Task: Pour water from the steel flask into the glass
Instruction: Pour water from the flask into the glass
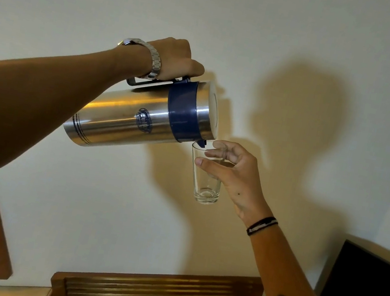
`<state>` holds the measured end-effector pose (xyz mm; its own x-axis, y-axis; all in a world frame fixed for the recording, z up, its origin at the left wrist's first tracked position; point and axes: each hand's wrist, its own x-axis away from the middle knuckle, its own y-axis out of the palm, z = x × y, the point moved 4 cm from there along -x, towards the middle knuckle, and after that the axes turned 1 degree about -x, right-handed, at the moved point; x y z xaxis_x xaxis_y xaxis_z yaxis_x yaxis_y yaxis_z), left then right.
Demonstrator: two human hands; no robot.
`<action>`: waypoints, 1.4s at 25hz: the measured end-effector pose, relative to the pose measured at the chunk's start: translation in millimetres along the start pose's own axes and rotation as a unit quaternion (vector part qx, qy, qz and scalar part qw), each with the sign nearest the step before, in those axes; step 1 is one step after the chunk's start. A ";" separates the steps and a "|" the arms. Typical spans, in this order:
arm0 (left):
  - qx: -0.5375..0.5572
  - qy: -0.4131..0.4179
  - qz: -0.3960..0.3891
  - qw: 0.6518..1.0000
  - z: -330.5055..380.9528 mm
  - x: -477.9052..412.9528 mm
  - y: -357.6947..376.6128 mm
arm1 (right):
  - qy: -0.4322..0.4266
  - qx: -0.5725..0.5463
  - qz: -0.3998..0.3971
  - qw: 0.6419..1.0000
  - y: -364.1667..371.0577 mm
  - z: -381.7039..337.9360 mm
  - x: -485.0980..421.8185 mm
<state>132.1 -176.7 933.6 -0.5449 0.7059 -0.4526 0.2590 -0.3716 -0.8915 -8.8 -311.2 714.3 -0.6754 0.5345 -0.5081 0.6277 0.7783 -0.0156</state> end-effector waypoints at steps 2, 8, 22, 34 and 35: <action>0.018 0.012 -0.007 1.000 1.3 -1.7 -0.1 | 0.000 -0.002 -0.002 1.000 1.0 0.4 0.4; 0.007 0.026 -0.020 0.999 11.7 -4.6 3.1 | -0.002 0.000 -0.009 1.000 0.8 0.4 -0.8; 0.018 0.034 -0.018 0.999 24.4 -9.3 -1.6 | -0.012 -0.013 -0.010 1.000 -4.5 0.2 1.6; 0.006 0.035 -0.016 0.999 24.2 -7.9 -8.6 | -0.008 -0.013 -0.006 1.000 -4.2 -1.6 1.6; 0.005 0.035 -0.014 0.999 24.0 -7.8 -9.8 | -0.009 -0.013 -0.007 1.000 -3.0 -2.0 1.5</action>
<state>114.6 -193.1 946.4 -0.4939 0.7569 -0.4279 0.2357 -0.3572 -0.9038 -12.5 -312.1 715.2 -0.6764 0.5184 -0.5232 0.6081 0.7939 0.0005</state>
